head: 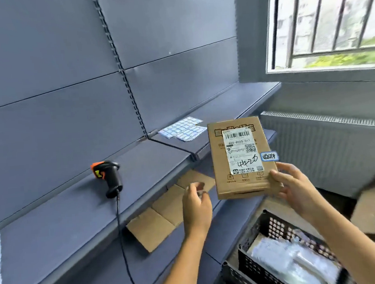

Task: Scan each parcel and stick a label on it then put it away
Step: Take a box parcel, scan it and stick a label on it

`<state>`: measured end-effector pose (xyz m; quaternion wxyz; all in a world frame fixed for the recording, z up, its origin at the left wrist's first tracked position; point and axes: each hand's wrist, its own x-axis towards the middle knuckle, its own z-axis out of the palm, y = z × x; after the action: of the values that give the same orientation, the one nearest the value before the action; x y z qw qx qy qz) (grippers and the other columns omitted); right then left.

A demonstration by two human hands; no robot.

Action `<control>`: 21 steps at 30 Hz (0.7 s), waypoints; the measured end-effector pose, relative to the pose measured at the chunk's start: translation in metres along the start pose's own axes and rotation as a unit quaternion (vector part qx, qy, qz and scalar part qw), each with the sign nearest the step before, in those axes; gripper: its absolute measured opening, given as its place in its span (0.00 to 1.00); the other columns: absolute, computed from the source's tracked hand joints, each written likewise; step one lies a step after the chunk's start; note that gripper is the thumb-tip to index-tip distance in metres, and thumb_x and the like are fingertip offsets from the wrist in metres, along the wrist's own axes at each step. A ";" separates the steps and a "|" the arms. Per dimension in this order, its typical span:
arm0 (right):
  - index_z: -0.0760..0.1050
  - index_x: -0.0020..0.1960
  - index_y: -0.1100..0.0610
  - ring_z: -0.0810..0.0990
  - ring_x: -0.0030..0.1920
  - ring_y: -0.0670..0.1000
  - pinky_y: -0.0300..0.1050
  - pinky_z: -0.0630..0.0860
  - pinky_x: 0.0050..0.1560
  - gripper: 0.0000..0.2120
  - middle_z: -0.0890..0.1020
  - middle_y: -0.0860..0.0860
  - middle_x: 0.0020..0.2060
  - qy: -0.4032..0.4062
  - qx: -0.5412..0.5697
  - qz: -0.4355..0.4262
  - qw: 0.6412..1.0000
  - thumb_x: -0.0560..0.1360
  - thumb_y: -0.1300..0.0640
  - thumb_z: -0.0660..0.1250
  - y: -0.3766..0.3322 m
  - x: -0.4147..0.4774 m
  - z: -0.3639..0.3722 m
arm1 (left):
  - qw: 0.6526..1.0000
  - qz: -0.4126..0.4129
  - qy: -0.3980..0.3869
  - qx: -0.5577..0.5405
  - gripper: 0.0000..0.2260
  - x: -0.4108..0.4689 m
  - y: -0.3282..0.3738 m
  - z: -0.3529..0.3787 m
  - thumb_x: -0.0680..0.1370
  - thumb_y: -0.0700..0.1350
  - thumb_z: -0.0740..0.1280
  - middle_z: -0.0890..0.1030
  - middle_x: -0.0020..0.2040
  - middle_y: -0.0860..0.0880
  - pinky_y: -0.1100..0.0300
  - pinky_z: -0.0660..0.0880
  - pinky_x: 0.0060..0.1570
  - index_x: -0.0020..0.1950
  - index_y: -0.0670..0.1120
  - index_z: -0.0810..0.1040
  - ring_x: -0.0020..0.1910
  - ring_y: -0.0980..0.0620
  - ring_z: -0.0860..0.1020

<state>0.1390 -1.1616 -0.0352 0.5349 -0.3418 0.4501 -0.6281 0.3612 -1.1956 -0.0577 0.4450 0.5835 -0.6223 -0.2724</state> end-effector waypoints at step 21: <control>0.71 0.61 0.55 0.82 0.47 0.53 0.52 0.77 0.54 0.14 0.82 0.54 0.51 0.238 0.016 0.009 0.971 0.76 0.61 0.66 0.017 -0.133 -0.130 | 0.979 0.031 -0.199 0.038 0.09 -0.101 0.013 0.100 0.79 0.39 0.59 0.76 0.57 0.48 0.69 0.64 0.44 0.57 0.44 0.74 0.50 0.54 0.73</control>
<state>0.0525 -1.0061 -0.0911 0.4234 -0.1700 0.5577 -0.6934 0.2599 -1.1136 -0.1154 0.2980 0.5145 -0.7263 -0.3451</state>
